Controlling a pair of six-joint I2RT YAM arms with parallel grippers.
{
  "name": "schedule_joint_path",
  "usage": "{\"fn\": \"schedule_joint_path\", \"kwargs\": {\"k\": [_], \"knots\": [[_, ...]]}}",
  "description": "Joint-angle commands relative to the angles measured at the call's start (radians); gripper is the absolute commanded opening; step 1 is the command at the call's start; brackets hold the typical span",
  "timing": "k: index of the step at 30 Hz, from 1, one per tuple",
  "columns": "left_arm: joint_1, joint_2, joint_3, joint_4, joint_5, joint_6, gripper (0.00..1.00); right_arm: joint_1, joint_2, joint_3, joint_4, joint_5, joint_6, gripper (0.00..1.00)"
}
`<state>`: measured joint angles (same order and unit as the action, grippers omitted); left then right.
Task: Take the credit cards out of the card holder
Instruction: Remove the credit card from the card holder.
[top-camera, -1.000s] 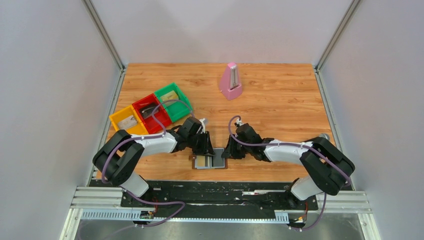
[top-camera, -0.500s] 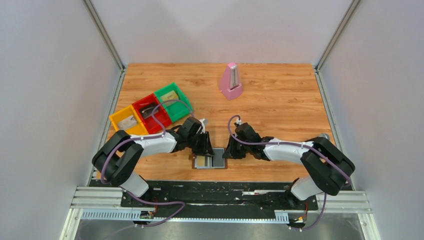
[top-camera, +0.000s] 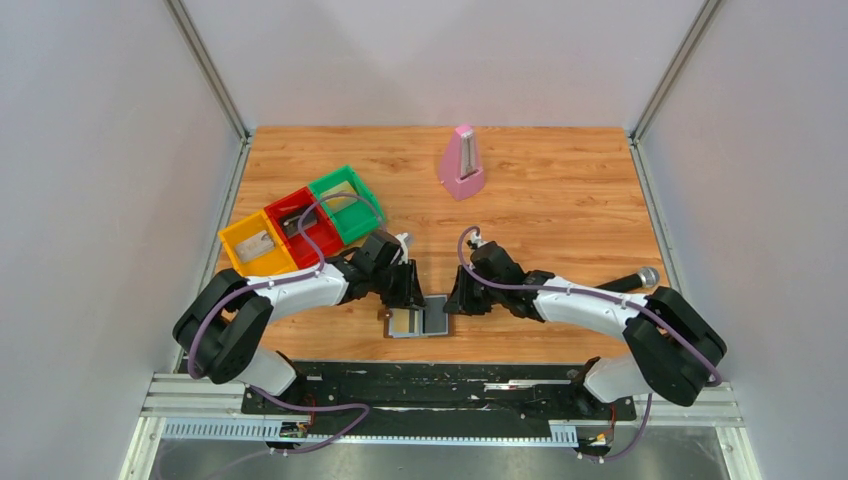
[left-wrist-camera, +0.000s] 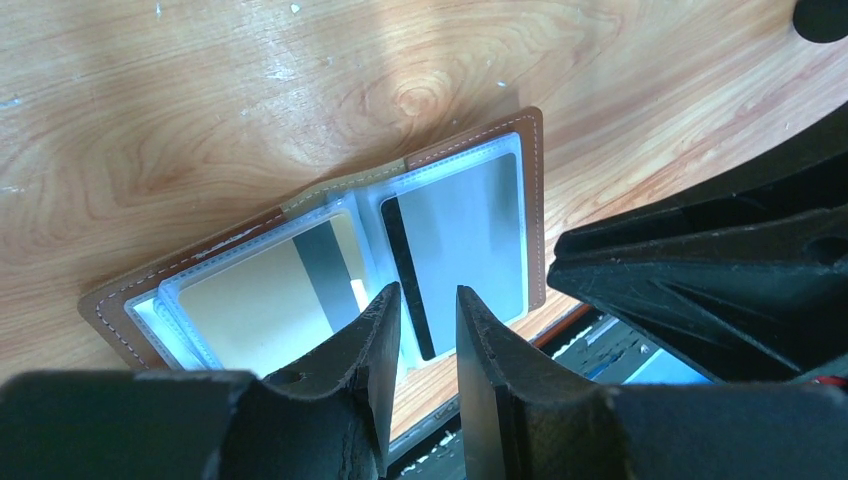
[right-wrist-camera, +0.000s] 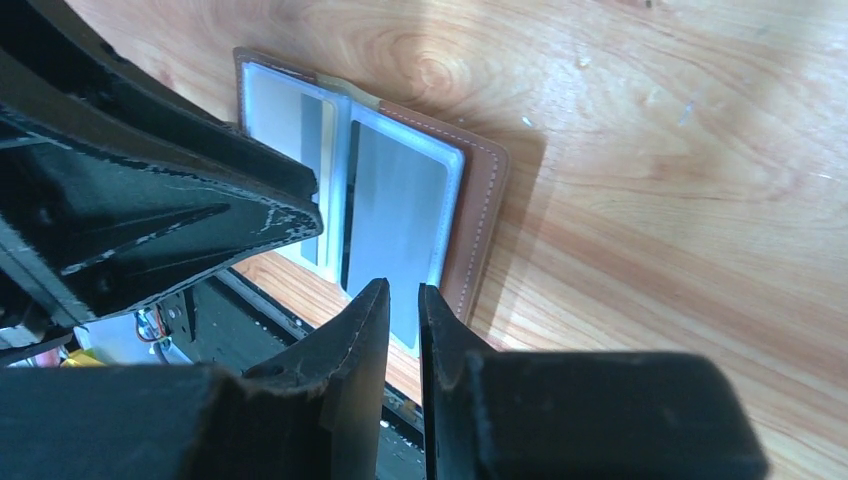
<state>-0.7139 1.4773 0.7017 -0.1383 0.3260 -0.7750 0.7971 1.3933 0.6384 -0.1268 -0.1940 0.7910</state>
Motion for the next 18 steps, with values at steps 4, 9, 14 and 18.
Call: {"fn": "schedule_joint_path", "kwargs": {"k": [4, 9, 14, 18], "knots": [[-0.004, -0.006, 0.015, -0.005, -0.032, 0.034, 0.36, 0.01, 0.04, 0.05, 0.027, 0.014, -0.018, 0.19], [-0.005, 0.009, 0.009, 0.007, -0.03, 0.04, 0.37, 0.009, 0.115, 0.031, 0.091, -0.009, -0.023, 0.18], [-0.005, 0.028, 0.001, 0.017, -0.032, 0.043, 0.38, 0.009, 0.144, 0.01, 0.088, 0.019, -0.014, 0.17], [-0.006, 0.039, -0.005, 0.035, -0.023, 0.039, 0.39, 0.008, 0.154, 0.001, 0.07, 0.04, -0.011, 0.15]]}}
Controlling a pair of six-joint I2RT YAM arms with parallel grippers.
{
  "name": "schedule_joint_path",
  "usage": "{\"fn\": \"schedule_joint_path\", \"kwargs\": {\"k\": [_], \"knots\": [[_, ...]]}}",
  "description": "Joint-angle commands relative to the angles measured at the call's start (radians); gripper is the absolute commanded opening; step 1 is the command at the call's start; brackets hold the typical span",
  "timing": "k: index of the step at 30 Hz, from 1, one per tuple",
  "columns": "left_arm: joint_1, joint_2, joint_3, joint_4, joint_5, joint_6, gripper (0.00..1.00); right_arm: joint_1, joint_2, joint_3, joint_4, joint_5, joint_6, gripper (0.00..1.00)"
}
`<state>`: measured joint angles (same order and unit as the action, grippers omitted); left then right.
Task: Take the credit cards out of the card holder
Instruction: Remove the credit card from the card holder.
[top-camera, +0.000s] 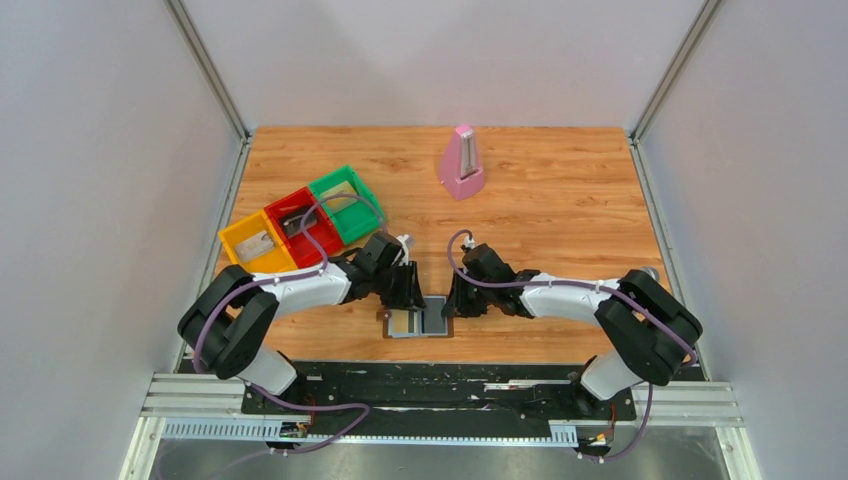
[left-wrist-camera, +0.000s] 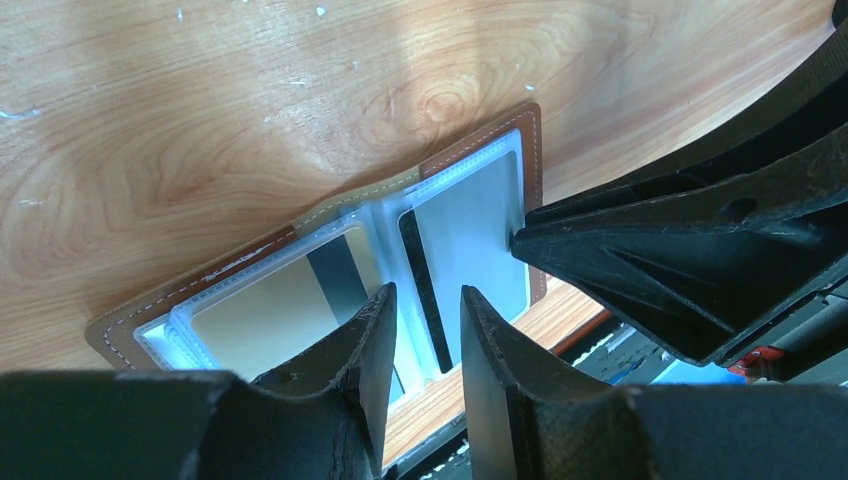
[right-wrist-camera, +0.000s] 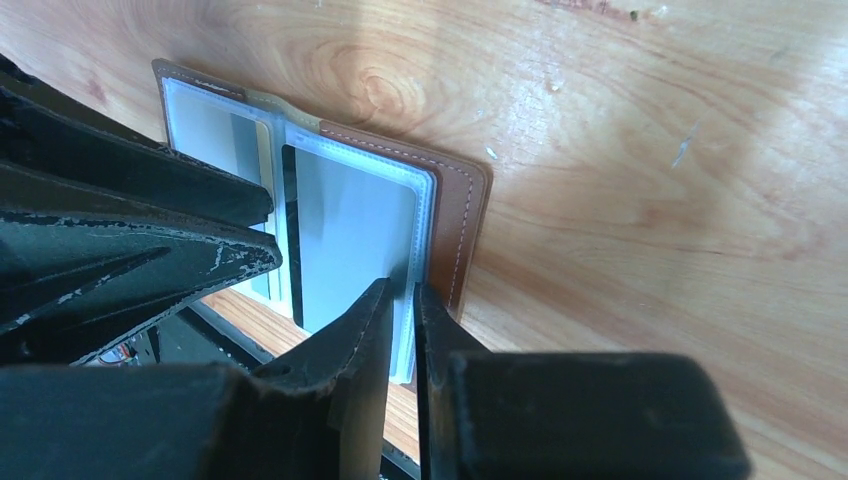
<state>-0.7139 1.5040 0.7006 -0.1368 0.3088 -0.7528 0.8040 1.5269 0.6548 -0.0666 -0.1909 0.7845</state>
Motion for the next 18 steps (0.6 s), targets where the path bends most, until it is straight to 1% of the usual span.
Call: {"fn": "schedule_joint_path", "kwargs": {"k": [1, 10, 18], "knots": [[-0.004, 0.013, -0.007, 0.044, -0.002, 0.013, 0.39, 0.001, 0.023, -0.017, 0.006, 0.039, -0.003, 0.15], [-0.004, 0.015, -0.028, 0.076, 0.023, -0.024, 0.4, 0.002, 0.029, -0.033, 0.005, 0.048, 0.008, 0.12], [-0.004, 0.009, -0.028, 0.041, -0.002, -0.05, 0.39, 0.001, 0.019, -0.037, 0.005, 0.05, 0.009, 0.13]]}}
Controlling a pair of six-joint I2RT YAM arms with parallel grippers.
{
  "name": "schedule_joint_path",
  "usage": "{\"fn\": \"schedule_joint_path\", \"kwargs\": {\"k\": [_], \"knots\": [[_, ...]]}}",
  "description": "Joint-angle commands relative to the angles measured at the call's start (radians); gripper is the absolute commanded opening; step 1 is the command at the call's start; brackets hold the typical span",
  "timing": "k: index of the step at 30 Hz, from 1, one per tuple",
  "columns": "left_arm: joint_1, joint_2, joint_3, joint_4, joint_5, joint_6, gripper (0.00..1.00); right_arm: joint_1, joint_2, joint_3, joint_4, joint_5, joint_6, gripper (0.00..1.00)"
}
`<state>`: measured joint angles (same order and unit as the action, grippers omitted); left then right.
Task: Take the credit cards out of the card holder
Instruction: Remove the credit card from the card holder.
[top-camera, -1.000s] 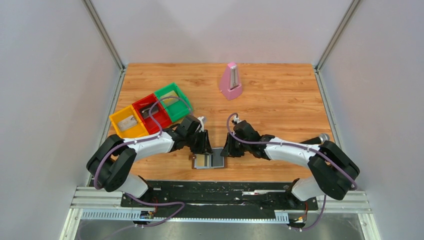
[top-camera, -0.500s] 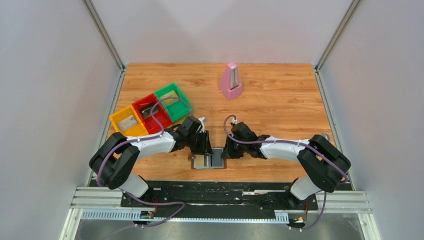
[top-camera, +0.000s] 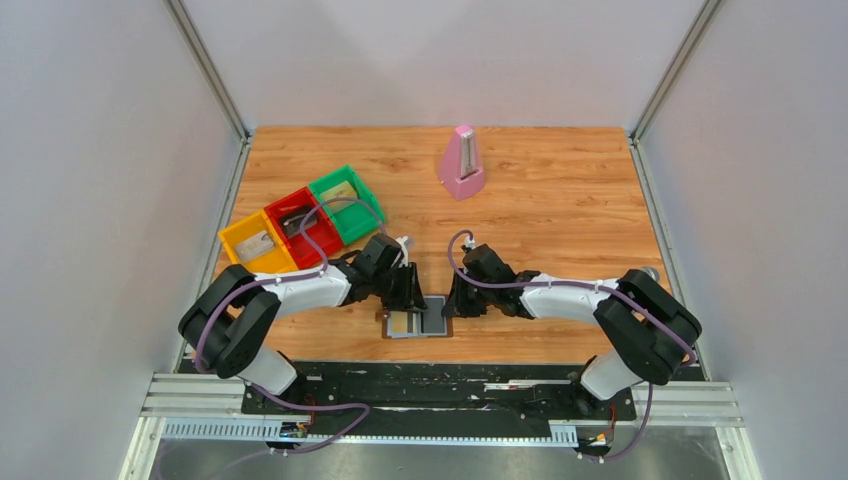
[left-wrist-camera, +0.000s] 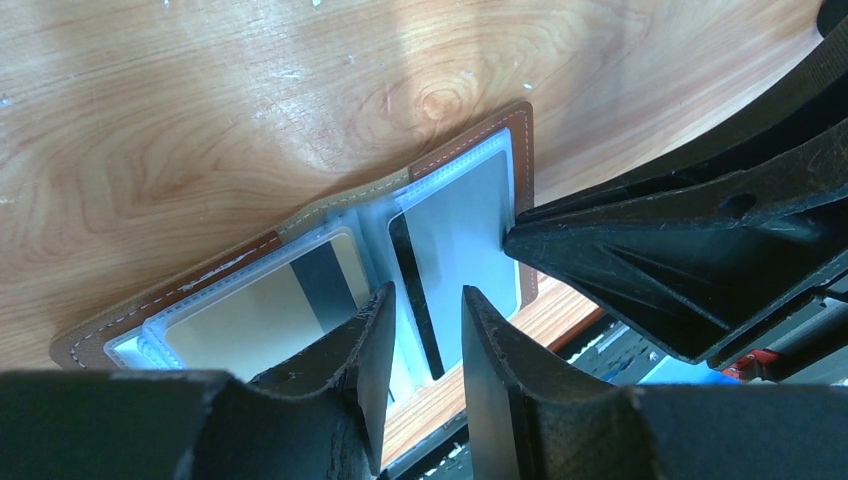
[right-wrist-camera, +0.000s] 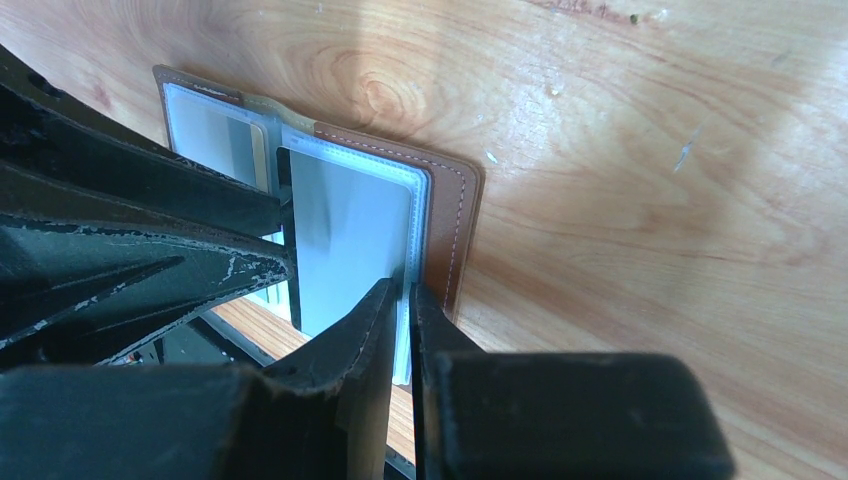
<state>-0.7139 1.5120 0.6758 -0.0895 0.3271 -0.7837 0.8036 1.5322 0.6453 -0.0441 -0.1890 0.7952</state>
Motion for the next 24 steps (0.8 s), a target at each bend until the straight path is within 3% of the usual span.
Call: {"fn": "schedule_joint_path", "kwargs": {"k": [1, 11, 16, 24], "knots": [[-0.004, 0.004, -0.003, -0.005, -0.018, -0.025, 0.38, 0.003, 0.015, -0.027, -0.017, 0.048, -0.002, 0.13], [0.005, 0.037, -0.043, 0.119, 0.063, -0.114, 0.29, 0.003, 0.009, -0.031, -0.017, 0.05, 0.0, 0.13], [0.035, 0.003, -0.069, 0.14, 0.075, -0.132, 0.01, 0.001, 0.006, -0.039, -0.017, 0.056, 0.002, 0.13], [0.106, -0.056, -0.086, 0.109, 0.096, -0.085, 0.0, -0.01, 0.013, -0.044, -0.016, 0.056, -0.001, 0.13]]}}
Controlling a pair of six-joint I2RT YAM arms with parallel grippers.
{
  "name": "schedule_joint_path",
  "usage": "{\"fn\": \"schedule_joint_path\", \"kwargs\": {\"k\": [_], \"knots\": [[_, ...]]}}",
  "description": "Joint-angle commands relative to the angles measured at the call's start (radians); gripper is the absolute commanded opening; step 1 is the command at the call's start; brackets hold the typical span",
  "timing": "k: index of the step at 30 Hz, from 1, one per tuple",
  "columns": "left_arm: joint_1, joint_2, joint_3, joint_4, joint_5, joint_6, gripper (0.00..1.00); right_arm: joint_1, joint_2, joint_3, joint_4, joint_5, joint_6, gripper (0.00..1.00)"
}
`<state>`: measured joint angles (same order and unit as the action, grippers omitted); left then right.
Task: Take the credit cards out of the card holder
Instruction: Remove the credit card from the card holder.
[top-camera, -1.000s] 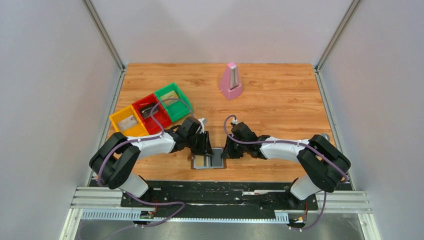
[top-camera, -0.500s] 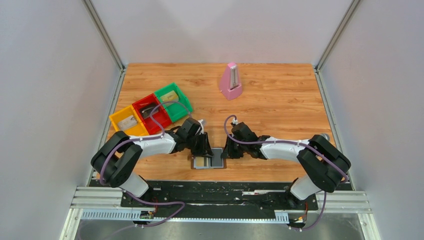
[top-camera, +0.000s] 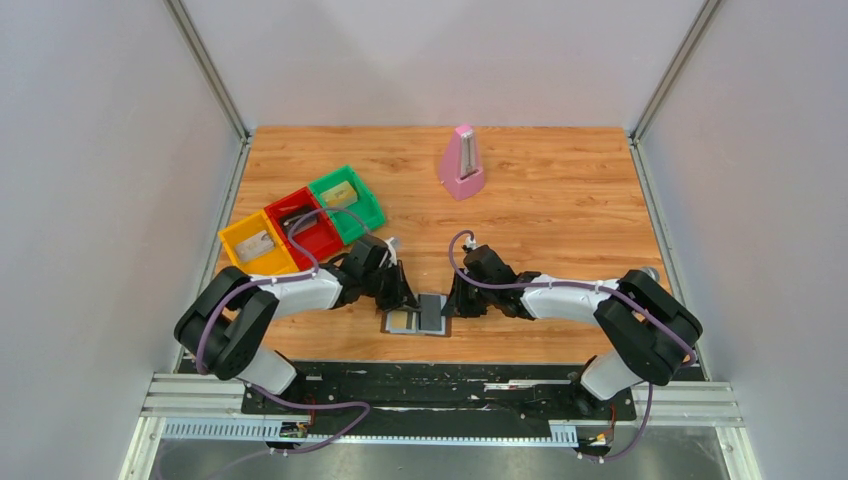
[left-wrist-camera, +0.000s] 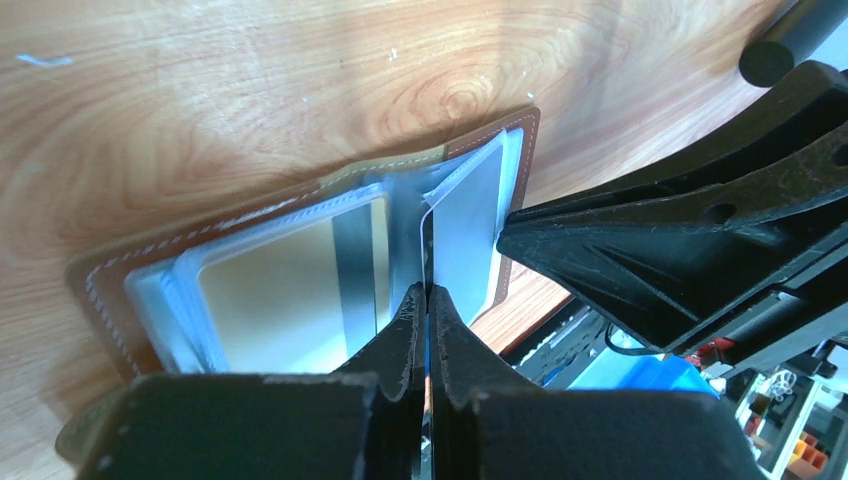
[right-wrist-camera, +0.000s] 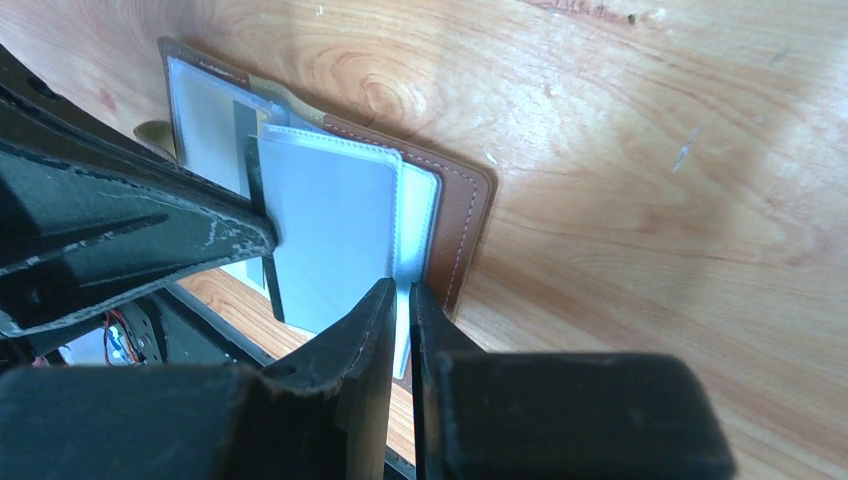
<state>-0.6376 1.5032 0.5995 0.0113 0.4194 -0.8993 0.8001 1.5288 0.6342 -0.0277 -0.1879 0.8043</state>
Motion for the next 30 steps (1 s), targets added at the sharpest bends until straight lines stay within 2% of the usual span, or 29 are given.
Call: {"fn": "schedule_joint_path", "kwargs": {"k": [1, 12, 16, 17, 18, 19, 25, 28, 29, 30], "knots": [[0.032, -0.054, -0.008, 0.005, 0.007, 0.035, 0.0, -0.008, 0.017, -0.033, -0.031, 0.054, -0.011, 0.13], [0.071, -0.038, 0.003, -0.04, 0.05, 0.098, 0.0, -0.015, 0.02, -0.029, -0.031, 0.051, -0.018, 0.13], [0.077, -0.039, 0.018, -0.067, 0.054, 0.125, 0.08, -0.016, 0.02, -0.022, -0.034, 0.051, -0.025, 0.13], [0.078, -0.037, 0.02, -0.068, 0.056, 0.131, 0.08, -0.016, 0.02, -0.02, -0.034, 0.05, -0.025, 0.13], [0.078, -0.037, 0.021, -0.069, 0.057, 0.132, 0.01, -0.016, 0.019, -0.018, -0.034, 0.05, -0.026, 0.13], [0.078, -0.037, 0.02, -0.068, 0.059, 0.135, 0.0, -0.017, 0.019, -0.018, -0.036, 0.05, -0.027, 0.13], [0.082, -0.035, 0.019, -0.066, 0.061, 0.136, 0.0, -0.016, 0.016, -0.017, -0.038, 0.05, -0.03, 0.13], [0.083, -0.035, 0.025, -0.075, 0.057, 0.146, 0.2, -0.016, 0.011, -0.016, -0.038, 0.05, -0.032, 0.13], [0.083, -0.034, 0.026, -0.077, 0.061, 0.147, 0.19, -0.016, 0.01, -0.016, -0.038, 0.051, -0.033, 0.13], [0.084, -0.032, 0.028, -0.075, 0.064, 0.15, 0.06, -0.016, 0.008, -0.015, -0.04, 0.051, -0.033, 0.13]]}}
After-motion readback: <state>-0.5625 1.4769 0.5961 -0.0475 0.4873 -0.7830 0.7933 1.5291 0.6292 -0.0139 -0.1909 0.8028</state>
